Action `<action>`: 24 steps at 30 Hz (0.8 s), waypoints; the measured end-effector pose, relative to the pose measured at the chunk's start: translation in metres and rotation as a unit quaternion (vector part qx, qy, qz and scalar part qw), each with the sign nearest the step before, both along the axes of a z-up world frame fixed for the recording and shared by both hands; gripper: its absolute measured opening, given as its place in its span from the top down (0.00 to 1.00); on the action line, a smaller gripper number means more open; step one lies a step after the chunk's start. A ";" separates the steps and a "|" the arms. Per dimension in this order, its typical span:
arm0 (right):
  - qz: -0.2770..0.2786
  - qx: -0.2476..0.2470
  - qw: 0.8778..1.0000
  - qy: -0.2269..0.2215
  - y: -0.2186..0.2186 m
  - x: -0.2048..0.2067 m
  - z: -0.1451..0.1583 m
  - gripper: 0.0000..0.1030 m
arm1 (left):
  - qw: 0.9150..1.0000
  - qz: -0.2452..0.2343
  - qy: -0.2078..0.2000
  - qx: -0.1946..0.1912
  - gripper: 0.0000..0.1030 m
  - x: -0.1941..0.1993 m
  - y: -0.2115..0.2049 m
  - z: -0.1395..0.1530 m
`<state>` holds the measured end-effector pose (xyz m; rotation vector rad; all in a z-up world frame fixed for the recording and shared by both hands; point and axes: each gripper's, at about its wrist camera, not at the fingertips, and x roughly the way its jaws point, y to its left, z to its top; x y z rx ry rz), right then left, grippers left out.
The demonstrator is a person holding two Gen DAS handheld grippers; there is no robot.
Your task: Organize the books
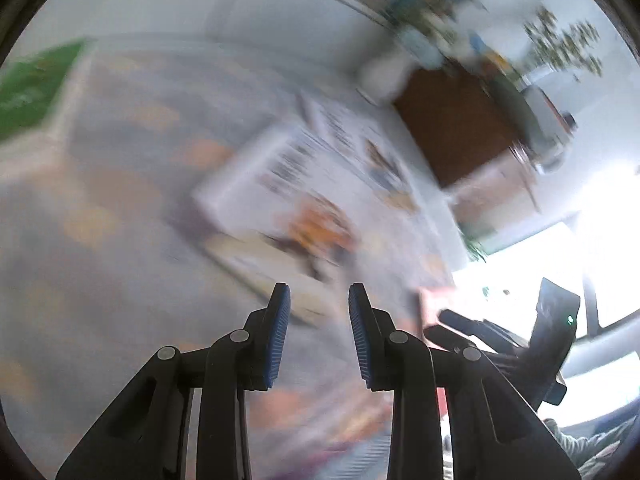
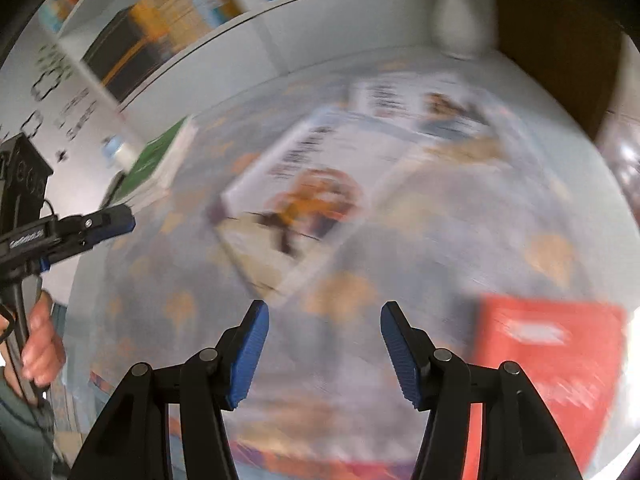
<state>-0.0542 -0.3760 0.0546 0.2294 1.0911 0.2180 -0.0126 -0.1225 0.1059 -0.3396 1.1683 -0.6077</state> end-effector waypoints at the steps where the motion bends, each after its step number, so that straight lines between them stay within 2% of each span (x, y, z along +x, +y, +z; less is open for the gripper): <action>1: -0.018 -0.007 1.000 0.002 -0.019 -0.011 -0.001 0.45 | 1.000 -0.017 0.004 0.003 0.73 -0.008 -0.022 -0.005; 6: -0.085 -0.017 0.996 0.038 -0.104 -0.058 -0.013 0.45 | 0.996 -0.074 0.047 -0.014 0.73 -0.039 -0.119 -0.036; 11: -0.096 -0.036 0.993 0.061 -0.159 -0.100 -0.026 0.46 | 0.991 -0.109 0.071 -0.013 0.73 -0.057 -0.169 -0.054; 13: -0.089 -0.051 0.993 0.061 -0.171 -0.114 -0.029 0.47 | 0.990 -0.113 0.079 -0.014 0.73 -0.062 -0.181 -0.059; 15: -0.082 -0.062 0.993 0.057 -0.181 -0.123 -0.034 0.55 | 0.990 -0.106 0.093 -0.018 0.73 -0.065 -0.188 -0.068; 17: -0.076 -0.063 0.994 0.053 -0.187 -0.126 -0.038 0.60 | 0.990 -0.100 0.101 -0.015 0.73 -0.068 -0.192 -0.075; 20: -0.063 -0.063 0.995 0.052 -0.192 -0.128 -0.046 0.60 | 0.990 -0.098 0.103 -0.003 0.72 -0.073 -0.197 -0.081; 24: -0.040 -0.060 0.996 0.054 -0.186 -0.119 -0.050 0.60 | 0.989 -0.085 0.116 -0.021 0.69 -0.070 -0.193 -0.087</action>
